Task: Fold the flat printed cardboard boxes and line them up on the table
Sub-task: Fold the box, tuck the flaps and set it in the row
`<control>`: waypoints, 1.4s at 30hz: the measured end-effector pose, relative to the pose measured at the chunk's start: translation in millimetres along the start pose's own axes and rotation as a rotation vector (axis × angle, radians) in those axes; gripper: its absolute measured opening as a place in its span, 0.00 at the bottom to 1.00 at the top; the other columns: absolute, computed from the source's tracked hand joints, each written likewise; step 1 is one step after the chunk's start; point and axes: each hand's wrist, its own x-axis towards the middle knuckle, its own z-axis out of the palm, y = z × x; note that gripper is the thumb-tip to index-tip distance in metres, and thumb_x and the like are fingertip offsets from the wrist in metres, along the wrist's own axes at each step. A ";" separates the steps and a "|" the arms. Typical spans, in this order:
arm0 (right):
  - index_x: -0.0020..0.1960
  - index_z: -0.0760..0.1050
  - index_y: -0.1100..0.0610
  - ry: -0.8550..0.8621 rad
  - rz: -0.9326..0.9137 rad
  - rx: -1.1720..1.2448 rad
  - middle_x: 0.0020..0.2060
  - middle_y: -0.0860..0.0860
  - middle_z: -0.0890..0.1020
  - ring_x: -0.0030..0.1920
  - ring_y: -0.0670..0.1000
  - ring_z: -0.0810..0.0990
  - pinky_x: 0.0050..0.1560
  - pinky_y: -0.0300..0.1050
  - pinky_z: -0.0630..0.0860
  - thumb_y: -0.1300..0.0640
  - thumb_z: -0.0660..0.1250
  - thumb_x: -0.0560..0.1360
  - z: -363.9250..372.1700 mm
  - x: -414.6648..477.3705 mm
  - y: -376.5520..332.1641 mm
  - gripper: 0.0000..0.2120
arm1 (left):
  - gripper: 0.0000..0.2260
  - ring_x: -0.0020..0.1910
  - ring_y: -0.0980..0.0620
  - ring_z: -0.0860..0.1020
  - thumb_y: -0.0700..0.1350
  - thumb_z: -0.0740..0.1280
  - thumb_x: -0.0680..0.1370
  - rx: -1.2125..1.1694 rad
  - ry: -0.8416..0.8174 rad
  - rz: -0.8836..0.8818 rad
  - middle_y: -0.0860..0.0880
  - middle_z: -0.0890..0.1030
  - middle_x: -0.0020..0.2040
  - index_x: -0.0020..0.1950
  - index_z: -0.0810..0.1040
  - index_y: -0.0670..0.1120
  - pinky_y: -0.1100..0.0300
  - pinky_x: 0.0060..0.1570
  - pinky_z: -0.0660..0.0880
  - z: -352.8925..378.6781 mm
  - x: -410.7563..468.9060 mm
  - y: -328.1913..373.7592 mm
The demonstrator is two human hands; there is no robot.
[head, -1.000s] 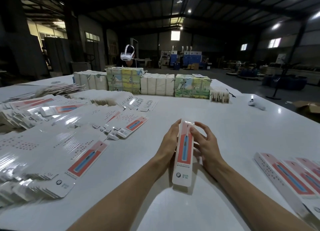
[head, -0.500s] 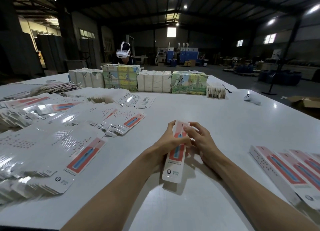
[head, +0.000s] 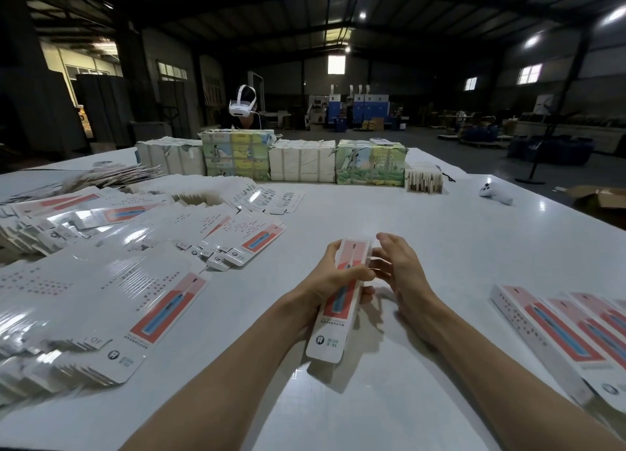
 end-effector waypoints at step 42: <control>0.52 0.86 0.65 -0.051 0.144 0.032 0.50 0.61 0.87 0.51 0.61 0.88 0.44 0.53 0.87 0.66 0.70 0.80 -23.1 -2.3 -30.0 0.06 | 0.40 0.38 0.47 0.87 0.46 0.78 0.74 0.208 -0.119 0.074 0.40 0.77 0.58 0.74 0.57 0.69 0.57 0.38 0.83 8.5 -6.5 1.7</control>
